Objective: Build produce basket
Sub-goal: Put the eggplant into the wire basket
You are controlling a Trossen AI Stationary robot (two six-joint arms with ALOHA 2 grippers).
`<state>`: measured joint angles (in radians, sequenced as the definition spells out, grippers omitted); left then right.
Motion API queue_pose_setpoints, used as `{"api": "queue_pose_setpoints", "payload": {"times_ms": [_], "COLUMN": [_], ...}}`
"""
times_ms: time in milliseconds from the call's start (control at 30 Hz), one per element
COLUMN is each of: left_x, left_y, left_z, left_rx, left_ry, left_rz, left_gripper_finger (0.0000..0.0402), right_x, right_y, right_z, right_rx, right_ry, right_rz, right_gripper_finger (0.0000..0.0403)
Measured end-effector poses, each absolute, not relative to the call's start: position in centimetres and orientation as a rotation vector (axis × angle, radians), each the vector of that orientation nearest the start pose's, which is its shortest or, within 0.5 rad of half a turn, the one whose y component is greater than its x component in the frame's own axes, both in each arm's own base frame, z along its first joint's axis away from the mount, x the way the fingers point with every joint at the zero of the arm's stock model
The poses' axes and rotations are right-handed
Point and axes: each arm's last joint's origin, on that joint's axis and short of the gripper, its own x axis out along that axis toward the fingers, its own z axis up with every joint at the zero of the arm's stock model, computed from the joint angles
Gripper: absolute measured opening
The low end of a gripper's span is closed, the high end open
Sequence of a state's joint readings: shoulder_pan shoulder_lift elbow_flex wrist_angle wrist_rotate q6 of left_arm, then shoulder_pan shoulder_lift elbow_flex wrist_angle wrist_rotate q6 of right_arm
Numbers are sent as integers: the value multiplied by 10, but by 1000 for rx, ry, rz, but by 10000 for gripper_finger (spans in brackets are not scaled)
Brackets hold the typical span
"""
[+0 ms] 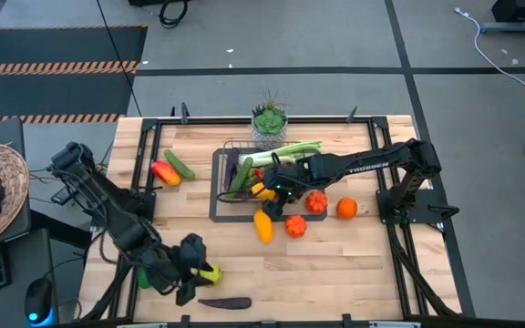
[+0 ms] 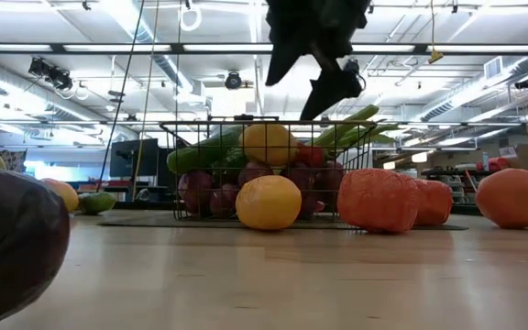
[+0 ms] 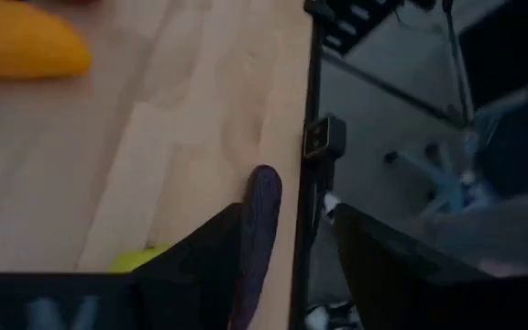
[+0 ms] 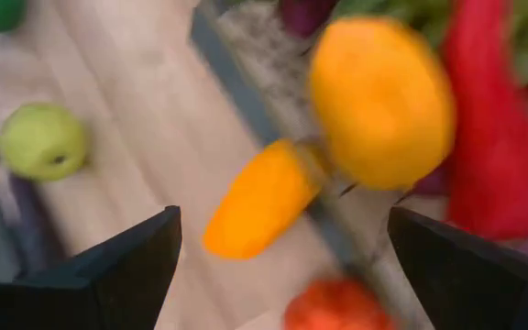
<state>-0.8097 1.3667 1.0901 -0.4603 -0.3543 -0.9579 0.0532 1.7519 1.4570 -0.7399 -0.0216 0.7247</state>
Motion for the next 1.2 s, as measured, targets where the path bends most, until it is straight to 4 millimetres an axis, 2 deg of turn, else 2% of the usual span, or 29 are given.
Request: {"api": "queue_pose_setpoints", "payload": {"times_ms": [133,300,533,733,967,1200], "left_x": [220,231,253,262,270,275], "left_y": [-218,-231,-250,-260,-265,-265], "left_z": [267,235,197,162,137,126], "left_rx": [-379,-269,-220,-186,-196,-196], "left_ry": [793,867,877,924,930,947], "left_rz": [-167,-168,-247,-236,-237,-234], "left_gripper_finger": [216,270,310,312,298,274], "right_x": [368,366,364,364,363,362], "right_y": [30,42,51,52,51,51], "right_z": [266,267,266,266,266,265], "right_rx": [695,718,714,711,707,701], "right_ry": [1021,1031,1039,1048,1054,1066], "right_rz": [-301,-296,-291,-293,-294,-292], "right_gripper_finger": [387,381,380,380,380,380]}}
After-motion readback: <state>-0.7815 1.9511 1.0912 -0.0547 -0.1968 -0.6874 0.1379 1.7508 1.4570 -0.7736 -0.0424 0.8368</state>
